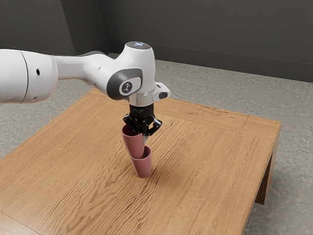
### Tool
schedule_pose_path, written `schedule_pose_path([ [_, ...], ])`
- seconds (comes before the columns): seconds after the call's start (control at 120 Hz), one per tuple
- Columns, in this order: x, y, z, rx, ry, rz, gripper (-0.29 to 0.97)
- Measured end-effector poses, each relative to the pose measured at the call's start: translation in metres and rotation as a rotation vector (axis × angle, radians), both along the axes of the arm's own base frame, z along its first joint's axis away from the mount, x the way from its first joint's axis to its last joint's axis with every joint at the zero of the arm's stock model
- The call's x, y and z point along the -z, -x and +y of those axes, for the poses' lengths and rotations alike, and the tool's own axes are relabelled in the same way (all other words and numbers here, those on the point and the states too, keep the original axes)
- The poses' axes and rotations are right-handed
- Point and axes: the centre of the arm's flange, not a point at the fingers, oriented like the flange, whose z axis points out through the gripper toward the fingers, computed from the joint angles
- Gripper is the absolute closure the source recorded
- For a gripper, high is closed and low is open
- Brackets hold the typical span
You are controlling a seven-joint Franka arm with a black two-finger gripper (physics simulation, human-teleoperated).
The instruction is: Place the left cup onto the right cup
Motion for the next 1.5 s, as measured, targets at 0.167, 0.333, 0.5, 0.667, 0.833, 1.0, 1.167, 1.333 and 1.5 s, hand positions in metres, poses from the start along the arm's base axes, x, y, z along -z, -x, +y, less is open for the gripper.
schedule_pose_path([
  [0.167, 0.003, -0.001, -0.001, 0.001, 0.001, -0.002, 0.79],
  [0.333, 0.007, -0.002, -0.002, 0.001, 0.001, -0.001, 0.79],
  [0.5, 0.012, -0.003, -0.004, 0.004, 0.003, 0.000, 0.78],
  [0.667, 0.013, -0.009, -0.006, 0.005, 0.010, -0.008, 0.78],
  [0.833, 0.019, -0.010, -0.006, 0.005, 0.012, -0.003, 0.78],
  [1.0, 0.023, -0.010, -0.006, 0.003, 0.012, 0.003, 0.78],
  [1.167, 0.028, -0.010, -0.006, 0.002, 0.013, 0.012, 0.78],
  [1.333, 0.030, -0.010, -0.006, 0.000, 0.014, 0.017, 0.78],
  [1.5, 0.033, -0.009, -0.006, 0.000, 0.019, 0.022, 0.43],
])
